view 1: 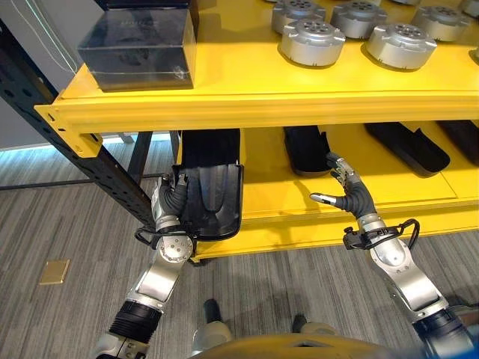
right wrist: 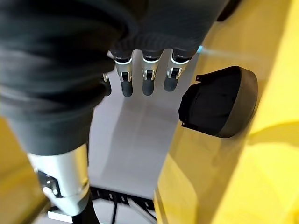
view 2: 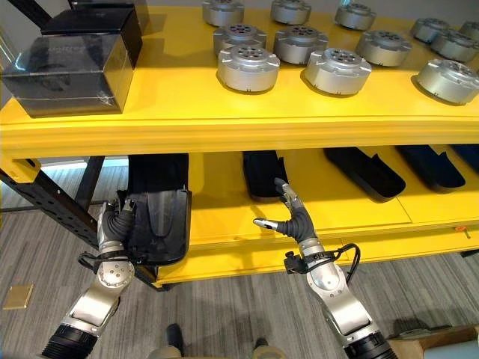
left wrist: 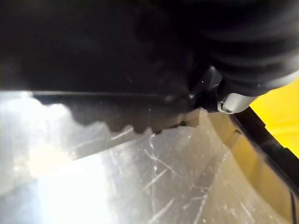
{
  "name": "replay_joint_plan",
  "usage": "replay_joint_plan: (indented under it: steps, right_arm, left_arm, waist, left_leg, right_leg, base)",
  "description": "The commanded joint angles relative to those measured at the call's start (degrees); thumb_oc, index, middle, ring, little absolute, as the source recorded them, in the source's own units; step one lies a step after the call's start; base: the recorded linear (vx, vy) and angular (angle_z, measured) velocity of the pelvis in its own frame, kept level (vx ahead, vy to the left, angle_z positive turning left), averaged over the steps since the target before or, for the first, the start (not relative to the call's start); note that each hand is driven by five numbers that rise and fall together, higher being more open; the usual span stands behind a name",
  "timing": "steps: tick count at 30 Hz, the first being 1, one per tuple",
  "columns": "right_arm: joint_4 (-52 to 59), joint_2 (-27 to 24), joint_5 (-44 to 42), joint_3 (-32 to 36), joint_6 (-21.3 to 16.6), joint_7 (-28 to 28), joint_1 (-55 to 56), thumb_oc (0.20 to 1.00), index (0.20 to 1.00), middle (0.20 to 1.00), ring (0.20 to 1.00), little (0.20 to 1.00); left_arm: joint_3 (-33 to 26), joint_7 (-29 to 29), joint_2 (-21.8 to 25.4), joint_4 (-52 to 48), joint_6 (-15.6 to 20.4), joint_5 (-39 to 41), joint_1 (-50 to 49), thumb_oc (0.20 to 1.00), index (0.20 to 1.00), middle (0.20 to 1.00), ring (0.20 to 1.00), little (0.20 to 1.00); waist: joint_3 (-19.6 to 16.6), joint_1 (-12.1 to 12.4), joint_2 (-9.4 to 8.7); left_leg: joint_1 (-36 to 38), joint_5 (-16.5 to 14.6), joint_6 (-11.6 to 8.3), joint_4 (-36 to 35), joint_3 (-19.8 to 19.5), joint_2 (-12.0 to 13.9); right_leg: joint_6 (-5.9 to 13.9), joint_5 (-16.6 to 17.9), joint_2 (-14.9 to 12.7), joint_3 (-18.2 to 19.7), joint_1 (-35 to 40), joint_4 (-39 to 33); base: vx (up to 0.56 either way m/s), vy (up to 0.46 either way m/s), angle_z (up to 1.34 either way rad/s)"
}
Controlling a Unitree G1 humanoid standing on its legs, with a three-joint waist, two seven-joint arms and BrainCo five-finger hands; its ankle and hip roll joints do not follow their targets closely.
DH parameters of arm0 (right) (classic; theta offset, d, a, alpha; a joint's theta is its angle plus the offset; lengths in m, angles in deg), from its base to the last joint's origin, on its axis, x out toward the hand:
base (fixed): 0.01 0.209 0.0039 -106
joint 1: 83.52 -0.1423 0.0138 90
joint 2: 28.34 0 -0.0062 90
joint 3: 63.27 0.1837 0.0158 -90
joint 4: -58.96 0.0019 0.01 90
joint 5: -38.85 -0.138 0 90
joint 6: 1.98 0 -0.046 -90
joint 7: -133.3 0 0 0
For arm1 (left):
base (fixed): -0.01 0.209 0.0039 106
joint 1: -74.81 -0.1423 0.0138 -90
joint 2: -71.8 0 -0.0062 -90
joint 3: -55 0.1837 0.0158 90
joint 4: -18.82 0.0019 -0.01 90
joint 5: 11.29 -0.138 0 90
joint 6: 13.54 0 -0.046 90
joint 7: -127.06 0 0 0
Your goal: Move parts from the plastic box to the shelf.
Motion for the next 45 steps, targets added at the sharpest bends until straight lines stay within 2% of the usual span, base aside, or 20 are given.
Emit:
replay_joint_plan:
  steps: [1,3,4,6,7,9,12,18,19,20,21,22,23,24,25,28,32,36,40,45]
  right_arm:
    - [2.7,-0.5,1.6,-0.4,-2.9,1.5,-4.4,1.000,1.000,1.000,1.000,1.000]
    - [3.5,-0.9,2.2,0.3,-2.5,0.5,-3.2,1.000,1.000,1.000,1.000,1.000]
    - [3.8,-1.0,1.8,0.6,-2.4,0.5,-2.8,1.000,1.000,1.000,1.000,1.000]
    - [3.1,-0.8,1.9,0.3,-3.2,1.0,-2.9,1.000,1.000,1.000,1.000,1.000]
    - [2.7,-0.2,2.0,-0.5,-3.7,1.1,-3.3,1.000,1.000,1.000,1.000,1.000]
    - [2.8,0.0,2.4,-1.0,-4.1,1.4,-3.7,1.000,1.000,1.000,1.000,1.000]
    - [3.2,0.5,1.4,-1.0,-3.7,3.2,-3.7,1.000,1.000,1.000,1.000,1.000]
    - [4.2,0.2,2.0,-2.0,-4.4,4.7,-5.7,1.000,1.000,1.000,1.000,1.000]
    - [4.4,0.5,2.0,-2.2,-3.8,3.8,-6.6,1.000,1.000,1.000,1.000,1.000]
    - [4.2,0.9,0.9,-2.5,-3.7,2.7,-7.1,1.000,1.000,1.000,1.000,1.000]
    - [3.9,1.3,0.0,-2.3,-3.7,3.1,-6.6,1.000,1.000,1.000,1.000,1.000]
    - [3.0,2.0,-0.1,-2.4,-4.8,4.2,-6.1,1.000,1.000,1.000,1.000,1.000]
    - [2.9,2.1,0.1,-2.7,-5.2,4.4,-6.0,1.000,1.000,1.000,1.000,1.000]
    - [2.4,2.4,1.0,-3.0,-6.4,6.2,-6.1,1.000,1.000,1.000,1.000,1.000]
    - [2.8,2.0,1.2,-3.5,-5.7,6.2,-6.5,1.000,1.000,1.000,1.000,1.000]
    - [3.8,1.0,1.8,-3.5,-4.6,5.2,-6.2,1.000,1.000,1.000,1.000,1.000]
    - [4.9,-0.8,2.0,-2.7,-3.8,2.8,-5.4,1.000,1.000,1.000,1.000,1.000]
    - [4.8,-0.4,1.3,-2.2,-3.9,0.3,-5.5,1.000,1.000,1.000,1.000,1.000]
    - [5.9,-0.3,2.0,-1.7,-4.3,2.9,-4.2,1.000,1.000,1.000,1.000,1.000]
    - [5.0,-0.9,1.6,-1.7,-2.8,4.7,-4.3,1.000,1.000,1.000,1.000,1.000]
  left_arm:
    - [-1.4,3.6,1.5,1.0,1.6,1.8,7.6,0.200,0.200,0.200,0.200,0.200]
    - [-0.9,2.2,0.8,2.0,1.2,2.4,8.9,0.200,0.200,0.200,0.200,0.200]
    - [-0.8,1.9,0.6,2.2,0.9,2.3,9.4,0.200,0.200,0.200,0.200,0.200]
    - [-0.7,2.2,0.6,2.4,0.8,2.4,9.4,0.200,0.200,0.200,0.200,0.200]
    - [-1.6,2.1,0.8,1.4,0.9,2.0,7.4,0.200,0.200,0.200,0.200,0.200]
    - [-2.4,2.2,1.1,0.7,1.5,1.7,5.6,0.200,0.200,0.200,0.200,0.200]
    - [-3.0,1.5,0.6,0.3,2.0,1.3,4.7,0.200,0.200,0.200,0.200,0.200]
    - [-2.5,0.8,0.7,0.8,2.7,0.3,6.4,0.200,0.200,0.200,0.200,0.200]
    - [-2.0,-0.4,1.1,1.0,2.3,-0.4,7.5,0.200,0.200,0.200,0.200,0.200]
    - [-1.3,-1.2,1.4,2.0,2.2,-1.6,8.7,0.200,0.200,0.200,0.200,0.200]
    - [-0.6,-1.5,1.7,2.3,1.4,-1.4,9.4,0.200,0.200,0.200,0.200,0.200]
    - [0.0,-0.9,1.6,2.0,0.0,-1.1,10.3,0.200,0.200,0.200,0.200,0.200]
    - [0.4,-0.2,1.4,2.3,0.0,-0.9,10.4,0.200,0.200,0.200,0.200,0.200]
    - [0.7,1.8,1.6,1.7,-0.6,-0.1,10.3,0.200,0.200,0.200,0.200,0.200]
    - [0.9,3.0,1.2,1.2,-1.6,1.1,9.9,0.200,0.200,0.200,0.200,0.200]
    - [1.4,4.1,0.2,1.5,-1.5,2.9,9.7,0.200,0.200,0.200,0.200,0.200]
    - [1.3,3.1,-0.9,2.3,0.6,4.1,9.1,0.200,0.200,0.200,0.200,0.200]
    - [1.8,3.7,-1.1,3.7,0.2,3.9,10.7,0.200,0.200,0.200,0.200,0.200]
    - [1.4,5.8,-1.2,5.5,-3.4,3.4,11.1,0.200,0.200,0.200,0.200,0.200]
    - [0.5,8.2,-0.4,14.0,-4.8,0.3,13.2,0.200,0.200,0.200,0.200,0.200]
  waist:
    - [1.9,0.3,-0.58]
    - [1.9,-1.5,-0.73]
    - [1.9,-1.9,-0.94]
    - [2.1,-1.0,-1.16]
    - [1.6,0.5,-1.24]
    - [1.1,1.3,-1.28]
    - [0.4,1.6,-1.36]
    - [0.2,2.6,-1.98]
    - [0.6,2.8,-2.13]
    - [1.2,2.6,-2.46]
    - [1.4,2.1,-2.88]
    - [1.3,1.7,-3.37]
    - [1.5,1.3,-3.59]
    - [1.8,0.6,-3.40]
    - [1.7,0.8,-3.18]
    - [1.8,0.8,-2.94]
    - [1.6,0.3,-1.82]
    - [1.4,-0.7,-0.71]
    - [0.4,-2.0,-0.24]
    - [0.1,-3.7,0.37]
  left_leg:
    - [-0.1,-3.0,-3.07,2.5,-1.1,3.2]
    - [-0.5,-3.9,-3.03,4.0,6.0,2.2]
    - [-0.7,-4.8,-2.59,5.2,7.5,1.3]
    - [-2.1,-7.0,0.18,7.6,5.3,-2.5]
    - [-1.2,-7.7,1.25,5.9,-0.9,-5.8]
    - [-0.3,-7.3,1.32,4.4,-4.1,-6.5]
    - [0.8,-7.2,0.98,3.1,-5.5,-6.3]
    - [1.0,-9.7,1.86,5.9,-4.5,-6.3]
    - [1.3,-10.6,2.77,6.3,-4.4,-6.4]
    - [2.1,-11.7,4.21,6.7,-4.6,-6.8]
    - [3.1,-11.9,4.44,6.2,-5.1,-6.9]
    - [3.3,-12.0,3.69,5.8,-5.8,-6.0]
    - [3.7,-12.2,3.53,5.7,-6.3,-5.7]
    - [5.0,-11.8,2.51,4.2,-6.5,-4.0]
    - [4.2,-10.7,1.17,4.0,-6.3,-3.0]
    - [2.3,-9.0,-0.04,4.5,-5.7,-1.7]
    - [1.6,-7.0,-1.02,3.7,-4.8,-0.6]
    - [2.8,-6.4,-1.21,2.1,-4.8,-0.6]
    - [4.4,-7.5,-0.98,2.2,-4.3,-1.2]
    - [5.2,-8.2,-0.70,2.5,-3.1,-1.4]
  right_leg:
    - [-0.76,-5.0,0.8,-0.4,-3.2,10.2]
    - [-0.56,-5.3,0.9,-3.4,-2.0,9.3]
    - [-0.53,-5.4,0.9,-4.1,-1.5,9.0]
    - [-0.99,-4.3,1.8,-2.7,-2.0,8.6]
    - [-0.64,-3.7,3.0,1.1,-2.2,7.8]
    - [-0.83,-3.1,3.7,2.9,-2.3,7.2]
    - [-0.78,-2.9,3.6,3.2,-2.0,6.7]
    - [-0.23,-4.3,2.1,0.8,-3.2,10.3]
    - [0.45,-4.5,1.6,0.4,-4.6,14.7]
    - [2.49,-2.7,0.8,1.9,-8.2,23.7]
    - [3.80,-0.9,-0.4,3.8,-9.2,22.8]
    - [4.03,-0.5,-1.9,4.5,-7.6,14.5]
    - [4.92,3.0,-2.9,6.3,-8.5,12.8]
    - [5.26,2.7,-2.5,8.0,-8.7,9.9]
    - [4.26,1.0,-1.6,7.0,-7.3,8.1]
    - [2.38,-0.8,-0.5,5.9,-6.5,8.1]
    - [1.50,-0.9,-0.5,3.7,-5.1,6.6]
    - [1.62,-1.4,-0.5,4.4,-4.4,6.7]
    - [1.97,-1.5,-0.6,5.9,-3.7,6.4]
    - [2.17,-1.6,-0.4,7.7,-4.0,6.8]
  base:
    - [-0.02,-0.172,0.12]
    - [0.04,-0.173,0.54]
    - [0.04,-0.133,1.53]
    - [-0.02,-0.056,1.23]
    - [0.05,0.026,-0.39]
    - [0.13,0.067,-0.85]
    - [0.14,0.165,-0.13]
    - [0.07,0.195,-0.09]
    - [0.03,0.114,-0.35]
    - [0.08,-0.057,-0.37]
    - [0.11,-0.422,-0.23]
    - [0.11,-0.515,0.02]
    - [0.07,-0.651,0.31]
    - [0.05,-0.556,0.38]
    - [0.03,-0.477,0.34]
    - [0.00,-0.247,0.32]
    - [0.01,-0.048,0.10]
    - [0.07,0.061,0.04]
    - [0.14,0.089,-0.23]
    - [0.10,0.076,-0.11]
